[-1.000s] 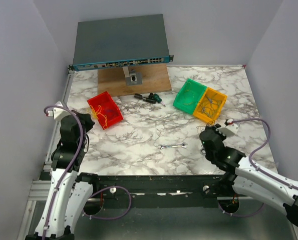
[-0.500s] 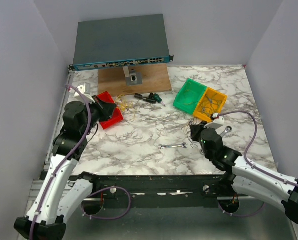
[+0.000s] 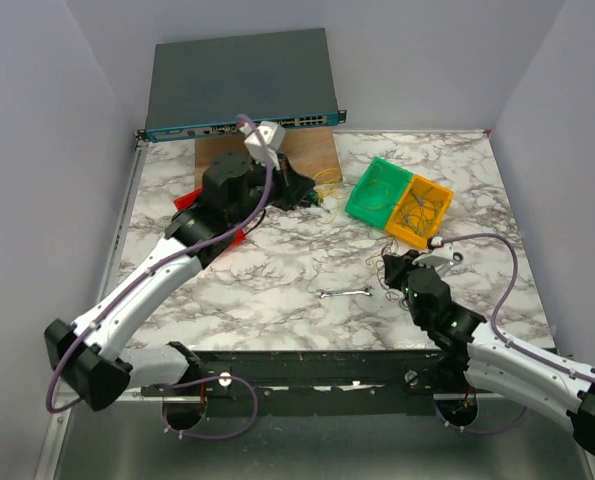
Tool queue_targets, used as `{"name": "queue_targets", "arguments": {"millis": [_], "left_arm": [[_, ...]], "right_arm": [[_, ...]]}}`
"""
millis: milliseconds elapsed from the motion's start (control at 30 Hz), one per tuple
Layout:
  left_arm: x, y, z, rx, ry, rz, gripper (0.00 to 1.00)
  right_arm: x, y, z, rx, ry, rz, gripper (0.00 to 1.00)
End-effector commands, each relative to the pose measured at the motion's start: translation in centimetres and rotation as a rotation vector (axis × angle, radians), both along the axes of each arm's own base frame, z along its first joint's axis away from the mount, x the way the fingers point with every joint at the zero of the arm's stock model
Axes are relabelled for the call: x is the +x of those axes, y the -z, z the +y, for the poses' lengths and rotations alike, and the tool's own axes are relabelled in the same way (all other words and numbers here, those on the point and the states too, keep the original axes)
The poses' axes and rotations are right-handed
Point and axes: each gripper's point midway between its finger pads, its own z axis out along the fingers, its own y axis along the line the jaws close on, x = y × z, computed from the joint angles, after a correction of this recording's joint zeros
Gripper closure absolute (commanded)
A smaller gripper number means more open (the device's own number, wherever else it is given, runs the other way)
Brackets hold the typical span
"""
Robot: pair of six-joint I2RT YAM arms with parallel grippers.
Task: Untangle the cables
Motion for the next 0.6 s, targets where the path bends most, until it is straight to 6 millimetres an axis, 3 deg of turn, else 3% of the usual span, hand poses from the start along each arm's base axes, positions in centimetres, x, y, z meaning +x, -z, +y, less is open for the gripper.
{"name": "queue_targets", "arguments": {"millis": [0,300,567], "left_arm": [[3.4,-1.3,-3.7,0.028,0.016,-0.09,1.0],[9.3,1.3,-11.3,0.13,0.091,-0.055,1.0],[14.9,4.9,-15.7,0.192,0.091,-0.024,1.0]], "right_arm": [[-0.2,-0.4,-1.9,0.048,0.093,-0.038,0.99],[-0.7,-0.9,-2.5,0.076,0.097,-0.073,0.99],[-0.4,-0.5,-2.4,0.054,0.103,-0.056,0.99]]}}
